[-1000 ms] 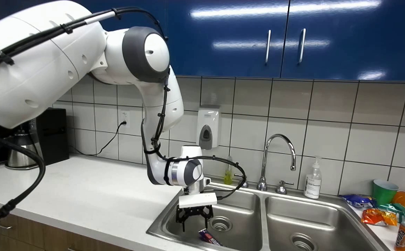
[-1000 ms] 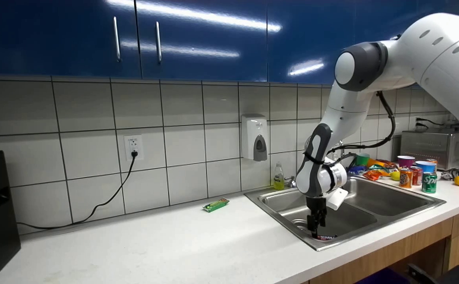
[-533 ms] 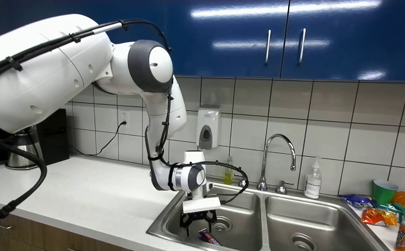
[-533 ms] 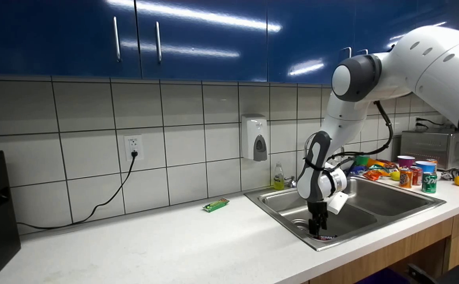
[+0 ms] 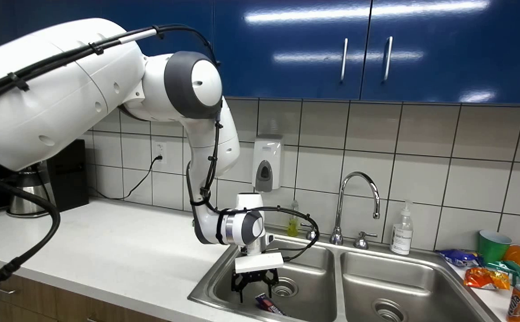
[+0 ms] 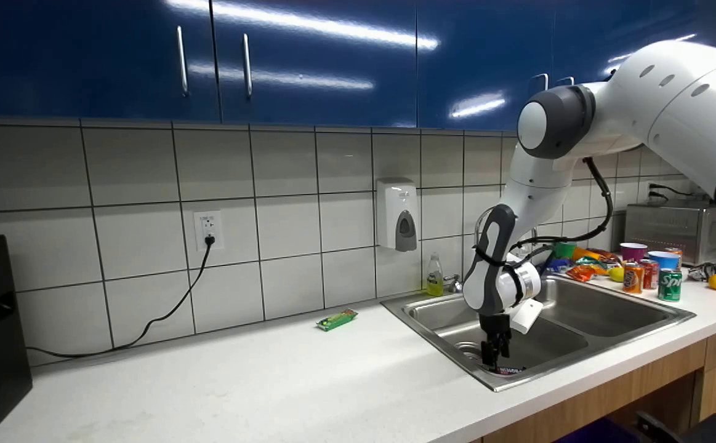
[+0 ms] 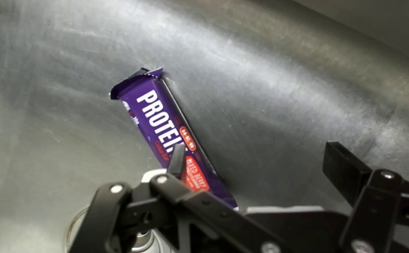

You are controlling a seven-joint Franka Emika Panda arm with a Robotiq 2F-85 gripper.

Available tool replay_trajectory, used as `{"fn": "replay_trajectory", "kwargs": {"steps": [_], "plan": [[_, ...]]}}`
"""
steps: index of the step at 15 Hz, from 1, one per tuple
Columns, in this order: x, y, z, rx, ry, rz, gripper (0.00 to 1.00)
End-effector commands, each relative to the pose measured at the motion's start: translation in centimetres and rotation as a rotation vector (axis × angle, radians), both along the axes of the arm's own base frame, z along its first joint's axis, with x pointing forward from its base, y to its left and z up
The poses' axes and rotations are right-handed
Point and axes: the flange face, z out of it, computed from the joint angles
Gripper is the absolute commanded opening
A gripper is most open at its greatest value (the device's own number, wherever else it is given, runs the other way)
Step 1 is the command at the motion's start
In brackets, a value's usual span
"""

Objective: Take the purple packet out of the sink and place it on the countertop.

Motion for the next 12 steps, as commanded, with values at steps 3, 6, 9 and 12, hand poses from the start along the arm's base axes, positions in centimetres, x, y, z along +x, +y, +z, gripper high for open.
{"fn": "replay_trajectory", "kwargs": {"steps": [3, 6, 9, 12], "plan": [[0.1, 0.0, 0.0, 0.0, 0.0, 0.0, 1.0], [0.3, -0.4, 0.0, 0.003, 0.002, 0.007, 1.0], [1.1, -2.2, 0.0, 0.006, 0.008, 0.011, 1.0], [2.2, -4.5, 0.2, 0.005, 0.002, -0.006, 1.0]]}}
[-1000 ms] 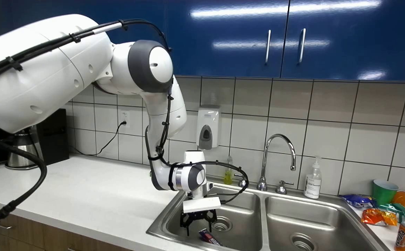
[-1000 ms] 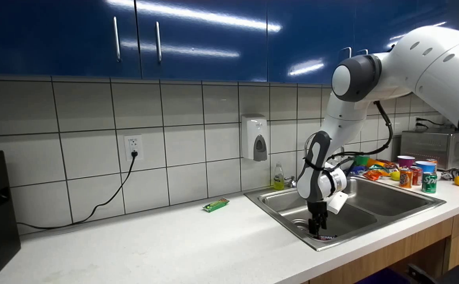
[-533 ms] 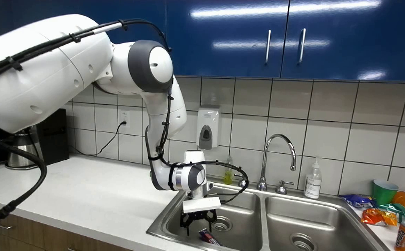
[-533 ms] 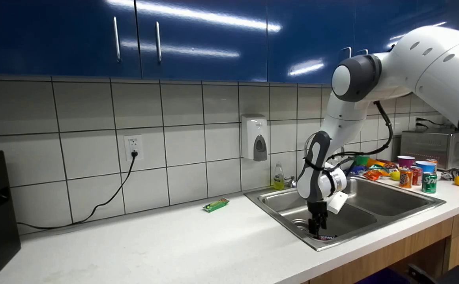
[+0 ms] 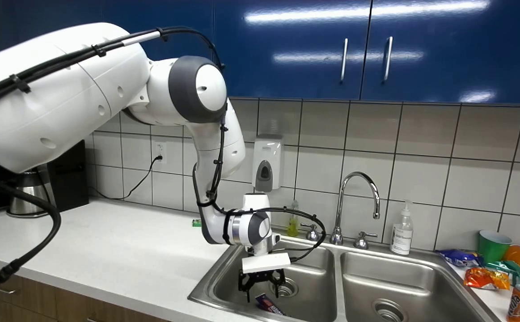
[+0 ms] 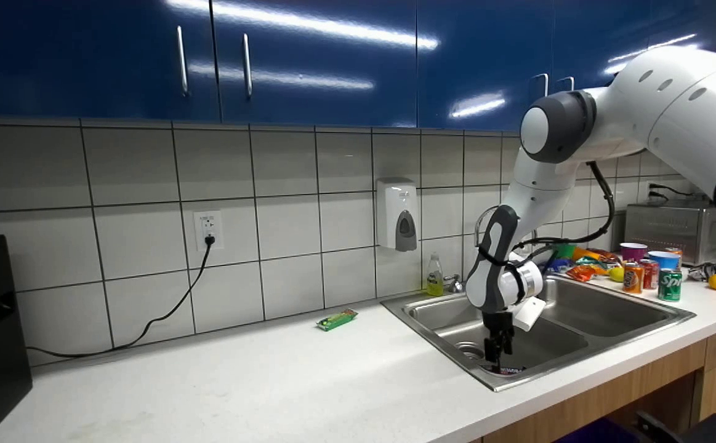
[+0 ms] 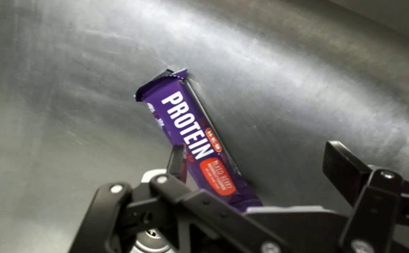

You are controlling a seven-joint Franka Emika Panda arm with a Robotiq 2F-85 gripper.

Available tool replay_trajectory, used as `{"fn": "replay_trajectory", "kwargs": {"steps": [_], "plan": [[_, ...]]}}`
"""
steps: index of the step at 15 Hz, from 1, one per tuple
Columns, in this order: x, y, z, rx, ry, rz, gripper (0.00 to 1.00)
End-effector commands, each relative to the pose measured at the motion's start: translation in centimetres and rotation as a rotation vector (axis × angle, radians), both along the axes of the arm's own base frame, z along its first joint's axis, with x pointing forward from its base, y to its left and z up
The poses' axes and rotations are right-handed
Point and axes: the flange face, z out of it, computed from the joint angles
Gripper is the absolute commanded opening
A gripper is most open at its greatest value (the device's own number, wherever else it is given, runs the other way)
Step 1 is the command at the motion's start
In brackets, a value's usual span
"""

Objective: Take the purple packet out of the sink and place it on the countertop.

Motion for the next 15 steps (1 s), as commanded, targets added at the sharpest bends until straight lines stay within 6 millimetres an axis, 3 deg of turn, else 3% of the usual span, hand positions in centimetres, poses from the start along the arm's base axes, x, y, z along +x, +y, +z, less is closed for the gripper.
{"fn": "replay_trajectory", "kwargs": {"steps": [1, 5, 10, 15], "plan": [[1.7, -3.2, 0.2, 0.012, 0.013, 0.006, 1.0], [2.2, -4.8, -1.0, 0.019, 0.088, 0.019, 1.0], [2.7, -4.9, -2.8, 0.042, 0.185, 0.048, 1.0], [3.9, -4.7, -4.2, 0.074, 0.162, 0.081, 1.0]]}}
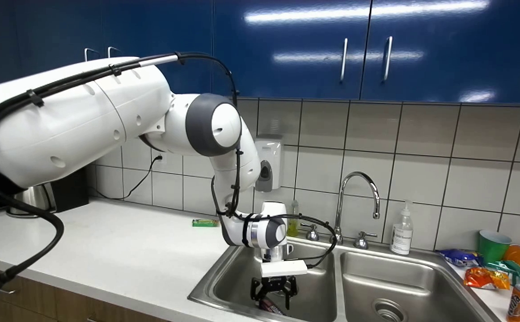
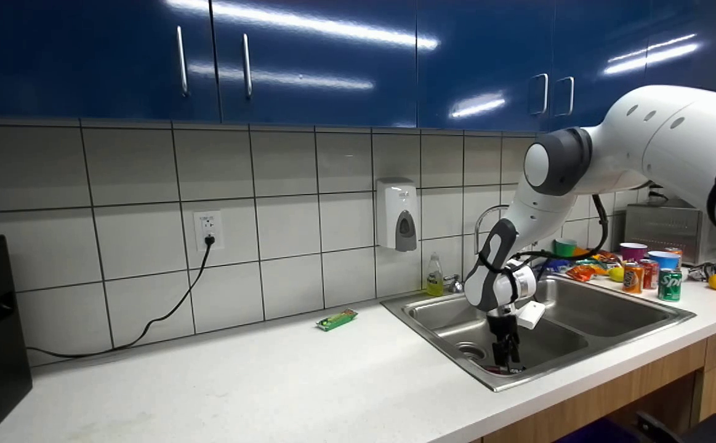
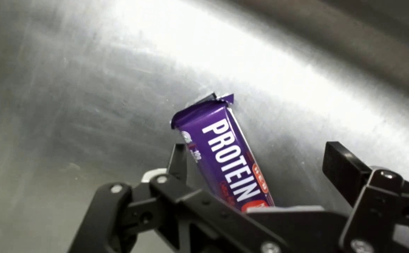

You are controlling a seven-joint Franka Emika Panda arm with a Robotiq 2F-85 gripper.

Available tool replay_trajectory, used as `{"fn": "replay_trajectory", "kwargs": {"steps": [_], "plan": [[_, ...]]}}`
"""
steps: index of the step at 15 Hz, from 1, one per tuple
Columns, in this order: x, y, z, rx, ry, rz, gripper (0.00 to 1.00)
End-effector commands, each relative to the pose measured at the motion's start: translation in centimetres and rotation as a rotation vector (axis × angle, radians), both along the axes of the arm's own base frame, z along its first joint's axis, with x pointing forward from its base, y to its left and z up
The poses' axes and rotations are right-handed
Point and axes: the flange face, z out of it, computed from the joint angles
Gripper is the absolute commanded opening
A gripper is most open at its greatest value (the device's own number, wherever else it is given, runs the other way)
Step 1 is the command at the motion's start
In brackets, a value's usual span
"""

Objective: Take the purple packet out of the sink and place it on the countertop.

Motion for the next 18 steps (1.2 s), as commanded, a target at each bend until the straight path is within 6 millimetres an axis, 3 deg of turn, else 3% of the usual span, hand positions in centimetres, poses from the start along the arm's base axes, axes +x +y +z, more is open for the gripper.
{"fn": "replay_trajectory", "kwargs": {"steps": [1, 12, 13, 14, 16, 18], "plan": [[1.3, -0.4, -0.7, 0.048, -0.003, 0.037, 1.0], [2.4, -1.5, -2.0, 0.067, 0.0, 0.045, 1.0], [2.5, -1.6, -2.1, 0.069, 0.004, 0.041, 0.97], [2.4, -1.7, -2.4, 0.072, 0.009, 0.036, 0.74], [2.5, -1.8, -2.6, 0.077, 0.017, 0.03, 0.69], [2.7, -2.1, -2.5, 0.075, 0.016, 0.028, 0.53]]}}
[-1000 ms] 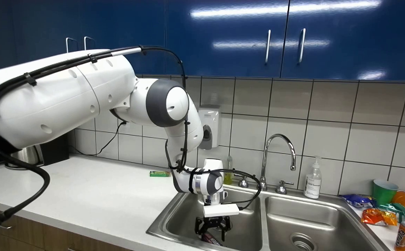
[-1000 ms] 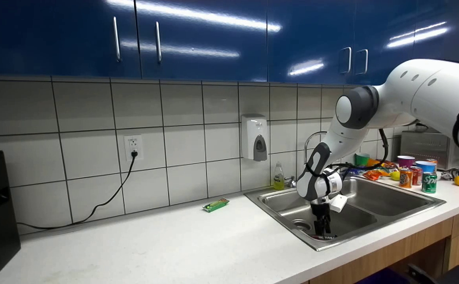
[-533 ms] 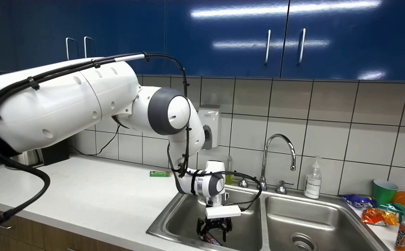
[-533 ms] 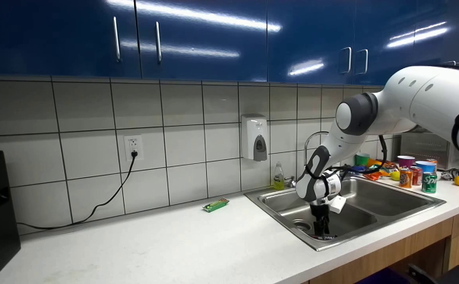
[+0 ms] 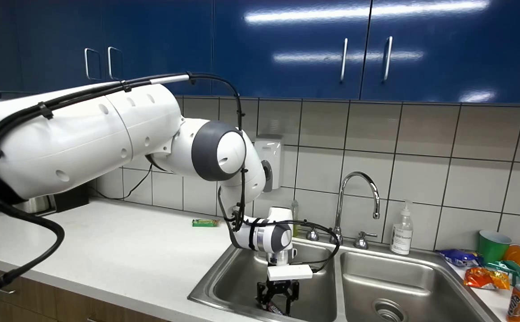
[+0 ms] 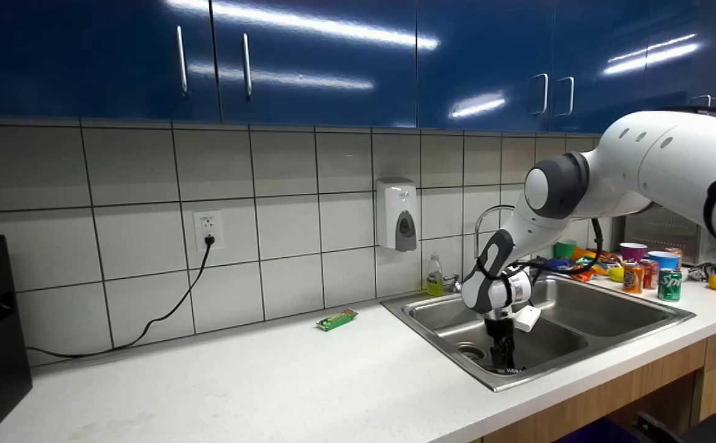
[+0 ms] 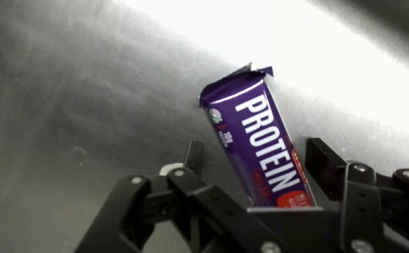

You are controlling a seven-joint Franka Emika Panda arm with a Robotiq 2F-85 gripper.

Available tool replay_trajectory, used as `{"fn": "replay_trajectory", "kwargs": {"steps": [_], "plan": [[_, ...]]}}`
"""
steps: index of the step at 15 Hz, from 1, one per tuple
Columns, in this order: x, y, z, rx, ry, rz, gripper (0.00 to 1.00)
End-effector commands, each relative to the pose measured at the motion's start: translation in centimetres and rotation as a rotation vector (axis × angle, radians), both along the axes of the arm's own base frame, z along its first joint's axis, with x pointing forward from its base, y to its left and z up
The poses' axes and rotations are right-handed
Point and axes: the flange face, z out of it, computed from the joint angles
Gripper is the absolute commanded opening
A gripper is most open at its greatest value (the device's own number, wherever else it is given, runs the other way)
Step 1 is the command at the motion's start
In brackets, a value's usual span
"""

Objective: Take the purple packet out of the sink and place it on the countertop.

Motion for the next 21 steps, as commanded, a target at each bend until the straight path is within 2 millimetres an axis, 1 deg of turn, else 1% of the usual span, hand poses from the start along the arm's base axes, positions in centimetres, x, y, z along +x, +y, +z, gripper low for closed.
{"fn": "replay_trajectory", "kwargs": {"steps": [1, 4, 5, 9, 18, 21], "plan": [[0.6, -0.6, -0.1, 0.04, 0.014, 0.005, 0.45], [1.0, -0.8, 0.3, 0.038, 0.006, -0.003, 0.22], [1.1, -0.8, 0.3, 0.039, 0.008, -0.006, 0.18], [1.3, -0.5, 0.9, 0.02, 0.008, -0.035, 0.17], [3.0, 1.0, 5.2, -0.02, -0.063, -0.073, 0.17], [3.2, 1.5, 6.5, -0.034, -0.077, -0.085, 0.17]]}}
